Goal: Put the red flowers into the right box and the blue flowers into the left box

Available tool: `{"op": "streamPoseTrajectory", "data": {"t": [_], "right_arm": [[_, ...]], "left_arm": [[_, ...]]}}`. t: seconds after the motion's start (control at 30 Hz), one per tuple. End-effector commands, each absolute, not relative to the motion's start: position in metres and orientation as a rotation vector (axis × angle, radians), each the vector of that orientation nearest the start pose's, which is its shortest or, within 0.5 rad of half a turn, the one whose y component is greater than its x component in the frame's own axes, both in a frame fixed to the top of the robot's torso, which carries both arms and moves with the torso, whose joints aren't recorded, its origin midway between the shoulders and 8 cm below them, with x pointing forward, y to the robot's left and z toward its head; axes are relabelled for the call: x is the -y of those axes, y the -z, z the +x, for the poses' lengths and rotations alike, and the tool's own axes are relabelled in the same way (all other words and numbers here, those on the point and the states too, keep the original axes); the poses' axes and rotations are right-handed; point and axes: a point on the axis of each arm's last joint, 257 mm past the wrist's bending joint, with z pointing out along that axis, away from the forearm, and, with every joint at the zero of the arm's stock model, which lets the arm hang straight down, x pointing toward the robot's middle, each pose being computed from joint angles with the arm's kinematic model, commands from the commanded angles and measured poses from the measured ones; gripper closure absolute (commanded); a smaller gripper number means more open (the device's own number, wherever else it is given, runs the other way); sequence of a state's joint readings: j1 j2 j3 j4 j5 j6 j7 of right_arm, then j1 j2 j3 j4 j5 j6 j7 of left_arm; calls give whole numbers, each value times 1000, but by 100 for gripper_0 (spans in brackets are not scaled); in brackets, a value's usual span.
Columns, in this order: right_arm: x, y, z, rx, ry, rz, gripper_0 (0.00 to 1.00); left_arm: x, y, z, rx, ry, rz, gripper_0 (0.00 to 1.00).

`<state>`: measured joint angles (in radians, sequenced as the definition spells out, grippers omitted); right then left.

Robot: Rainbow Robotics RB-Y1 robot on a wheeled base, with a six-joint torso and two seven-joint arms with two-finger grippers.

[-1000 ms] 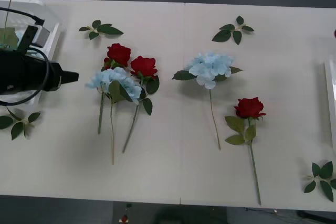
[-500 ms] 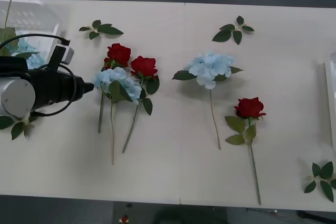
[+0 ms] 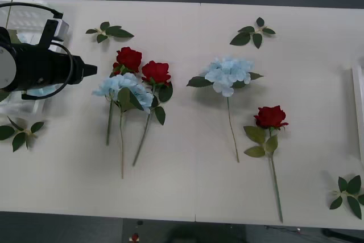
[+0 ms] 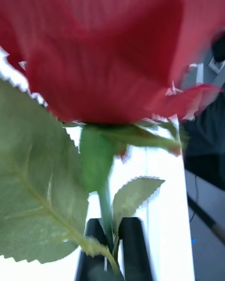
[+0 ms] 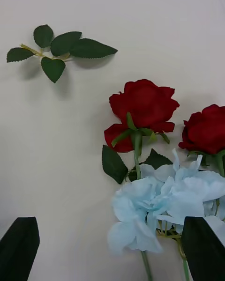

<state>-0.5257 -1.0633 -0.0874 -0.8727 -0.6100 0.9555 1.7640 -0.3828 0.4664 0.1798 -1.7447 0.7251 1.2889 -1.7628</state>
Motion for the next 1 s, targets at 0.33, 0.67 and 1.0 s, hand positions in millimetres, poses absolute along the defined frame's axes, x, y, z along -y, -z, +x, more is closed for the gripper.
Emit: {"op": "streamPoseTrajectory", "data": {"t": [0.33, 0.67, 1.0], "right_arm": [[707, 156, 495, -2389, 653, 174, 15], [685, 168, 501, -2410, 529, 194, 11], [579, 169, 507, -2497, 162, 216, 5]], "left_arm": [[-269, 179, 599, -2257, 192, 267, 12], [-260, 199, 624, -2298, 155, 286, 12], [-245, 236, 632, -2320, 89, 360, 12]]}}
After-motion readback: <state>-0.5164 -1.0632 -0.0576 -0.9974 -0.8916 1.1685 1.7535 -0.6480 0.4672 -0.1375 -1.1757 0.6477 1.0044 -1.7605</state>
